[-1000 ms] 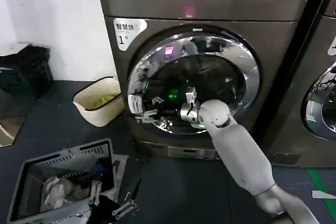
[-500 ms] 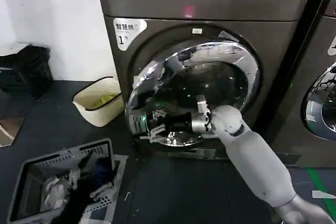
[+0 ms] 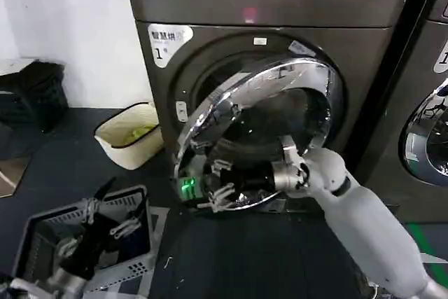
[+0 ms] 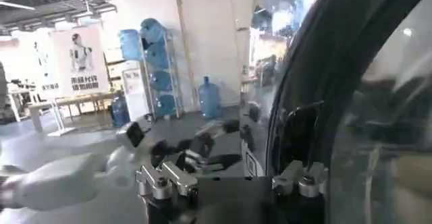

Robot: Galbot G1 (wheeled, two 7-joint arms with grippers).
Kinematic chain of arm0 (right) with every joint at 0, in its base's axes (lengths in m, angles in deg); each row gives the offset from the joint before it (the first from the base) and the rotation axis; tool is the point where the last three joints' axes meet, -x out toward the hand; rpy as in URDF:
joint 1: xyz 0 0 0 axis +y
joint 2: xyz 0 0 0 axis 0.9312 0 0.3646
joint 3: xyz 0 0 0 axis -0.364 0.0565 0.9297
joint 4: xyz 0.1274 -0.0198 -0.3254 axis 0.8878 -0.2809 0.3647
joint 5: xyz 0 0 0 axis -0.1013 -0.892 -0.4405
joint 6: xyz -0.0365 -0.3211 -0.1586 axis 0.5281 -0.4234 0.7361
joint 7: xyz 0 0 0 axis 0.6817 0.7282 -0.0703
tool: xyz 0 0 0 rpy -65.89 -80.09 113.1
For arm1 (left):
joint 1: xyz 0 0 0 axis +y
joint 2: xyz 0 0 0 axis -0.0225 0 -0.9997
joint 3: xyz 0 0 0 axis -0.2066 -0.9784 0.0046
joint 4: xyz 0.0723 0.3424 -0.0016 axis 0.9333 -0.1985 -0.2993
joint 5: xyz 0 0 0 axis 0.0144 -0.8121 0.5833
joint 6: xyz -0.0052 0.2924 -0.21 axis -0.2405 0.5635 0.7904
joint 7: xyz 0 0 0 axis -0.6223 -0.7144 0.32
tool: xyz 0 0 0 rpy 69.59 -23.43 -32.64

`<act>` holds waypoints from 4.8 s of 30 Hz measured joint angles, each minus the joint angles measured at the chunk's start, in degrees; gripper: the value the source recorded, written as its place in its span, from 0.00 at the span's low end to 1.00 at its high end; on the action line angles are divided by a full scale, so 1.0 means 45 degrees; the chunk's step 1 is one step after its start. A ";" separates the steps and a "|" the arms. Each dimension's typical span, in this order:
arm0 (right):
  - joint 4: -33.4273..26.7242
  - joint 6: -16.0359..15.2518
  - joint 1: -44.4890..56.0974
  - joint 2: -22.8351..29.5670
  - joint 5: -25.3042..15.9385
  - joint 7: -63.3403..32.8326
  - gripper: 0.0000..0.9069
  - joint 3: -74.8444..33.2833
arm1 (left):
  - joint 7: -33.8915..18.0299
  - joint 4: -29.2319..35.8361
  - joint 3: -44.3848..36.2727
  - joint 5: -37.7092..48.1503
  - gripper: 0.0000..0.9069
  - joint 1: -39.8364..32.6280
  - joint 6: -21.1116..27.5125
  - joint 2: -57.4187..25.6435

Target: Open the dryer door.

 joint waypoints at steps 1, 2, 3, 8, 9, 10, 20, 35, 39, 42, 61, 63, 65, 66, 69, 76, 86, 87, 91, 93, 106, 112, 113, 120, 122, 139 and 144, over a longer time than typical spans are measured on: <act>0.0129 -0.0001 0.0078 -0.0079 0.0011 0.0054 1.00 -0.0073 | -0.0001 -0.0074 -0.0057 0.0042 1.00 -0.0128 0.0031 -0.0121; 0.0267 -0.0001 0.0177 -0.0177 0.0017 0.0119 1.00 -0.0166 | -0.0001 -0.0143 -0.0115 0.0078 1.00 -0.0222 0.0045 -0.0213; 0.0395 0.0000 0.0257 -0.0262 0.0022 0.0186 1.00 -0.0233 | -0.0001 -0.0216 -0.0181 0.0114 1.00 -0.0345 0.0076 -0.0330; 0.0962 0.0097 0.0782 -0.0774 0.0024 0.0711 1.00 -0.0696 | 0.0002 -0.0621 -0.0580 0.0191 1.00 -0.0913 0.0127 -0.0895; 0.1047 0.0125 0.0890 -0.0847 0.0025 0.0801 1.00 -0.0799 | 0.0004 -0.0691 -0.0694 0.0197 1.00 -0.1035 0.0141 -0.0982; 0.1148 0.0163 0.1025 -0.0934 0.0025 0.0916 1.00 -0.0935 | 0.0010 -0.0755 -0.0793 0.0201 1.00 -0.1119 0.0164 -0.1067; 0.1427 0.1028 0.2296 -0.1185 0.0180 0.1776 1.00 -0.2228 | 0.0125 -0.1252 -0.1775 0.0240 1.00 -0.2072 0.0281 -0.1636; 0.1199 0.1572 0.4570 -0.1204 0.0065 0.2665 1.00 -0.6161 | 0.0580 -0.1820 -0.2990 0.0469 1.00 -0.3186 0.0388 -0.2259; 0.1541 0.1573 0.5560 -0.1401 0.0320 0.2624 1.00 -0.7539 | 0.0618 -0.2115 -0.3629 0.0627 1.00 -0.3822 0.0387 -0.2454; 0.1873 0.1548 0.6564 -0.1364 0.0488 0.2484 1.00 -0.8724 | 0.0685 -0.2321 -0.4131 0.0786 1.00 -0.4324 0.0360 -0.2600; 0.3911 0.1636 1.3160 0.0534 0.0438 0.1323 1.00 -1.7096 | 0.0863 -0.3129 -0.8008 0.1207 1.00 -0.6833 -0.0343 -0.3120; 0.3893 0.1890 1.3778 0.0887 0.0459 0.0686 1.00 -1.7866 | 0.0862 -0.3289 -0.8560 0.1212 1.00 -0.7215 -0.0402 -0.2973; 0.3879 0.2115 1.4258 0.1173 0.0462 0.0156 1.00 -1.8514 | 0.0847 -0.3499 -0.9147 0.1222 1.00 -0.7596 -0.0433 -0.2798; 0.3906 0.2240 1.4439 0.1279 0.0400 -0.0095 1.00 -1.8769 | 0.0838 -0.3595 -0.9433 0.1238 1.00 -0.7814 -0.0436 -0.2710; 0.4059 0.2561 1.4980 0.1701 0.0337 -0.1354 1.00 -1.9571 | 0.0804 -0.3922 -1.0318 0.1299 1.00 -0.8486 -0.0441 -0.2373; 0.4312 0.3909 1.5941 0.3392 -0.2016 -0.5980 1.00 -2.1011 | 0.0724 -0.4619 -1.1938 0.1402 1.00 -0.9923 -0.0317 -0.1485; 0.4086 0.3757 1.6085 0.5290 -0.5801 -1.1552 1.00 -2.2947 | 0.0580 -0.5406 -1.3542 0.1182 1.00 -1.1240 0.0301 -0.0258; 0.4019 0.3583 1.6064 0.5432 -0.6084 -1.1904 1.00 -2.3254 | 0.0551 -0.5508 -1.3689 0.1151 1.00 -1.1357 0.0348 -0.0101; 0.3720 0.3244 1.5923 0.5730 -0.6583 -1.2963 1.00 -2.4290 | 0.0508 -0.5916 -1.4156 0.1094 1.00 -1.1745 0.0441 0.0478; 0.3485 0.3484 1.5893 0.5848 -0.6668 -1.3259 1.00 -2.4735 | 0.0497 -0.6128 -1.4370 0.1095 1.00 -1.1917 0.0458 0.0744; 0.2572 0.3485 1.6010 0.6267 -0.7247 -1.3533 1.00 -2.6699 | 0.0107 -0.7519 -1.5324 0.1030 1.00 -1.3057 0.1201 0.2241; 0.2709 0.3012 1.6022 0.6523 -0.7414 -1.3965 1.00 -2.6786 | -0.0135 -0.8282 -1.5507 0.1031 1.00 -1.3629 0.1578 0.3085; 0.2726 0.2950 1.6022 0.6530 -0.7420 -1.4107 1.00 -2.6768 | -0.0154 -0.8396 -1.5521 0.1044 1.00 -1.3708 0.1692 0.3224; 0.2400 0.3591 1.5988 0.6521 -0.7613 -1.4346 1.00 -2.6980 | -0.0184 -0.9338 -1.5753 0.0924 1.00 -1.4301 0.1808 0.4059; 0.2325 0.3708 1.5976 0.6526 -0.7568 -1.4354 1.00 -2.7050 | -0.0186 -0.9613 -1.5771 0.0901 1.00 -1.4454 0.1814 0.4315; 0.2026 0.3571 1.5820 0.5908 -0.7148 -1.3975 1.00 -2.6796 | -0.0077 -0.8135 -1.5937 0.0695 1.00 -1.3568 0.2595 0.3338; 0.1839 0.3573 1.5784 0.5576 -0.7157 -1.3973 1.00 -2.6506 | -0.0377 -0.5779 -1.5468 0.0996 1.00 -1.2350 0.3092 0.1631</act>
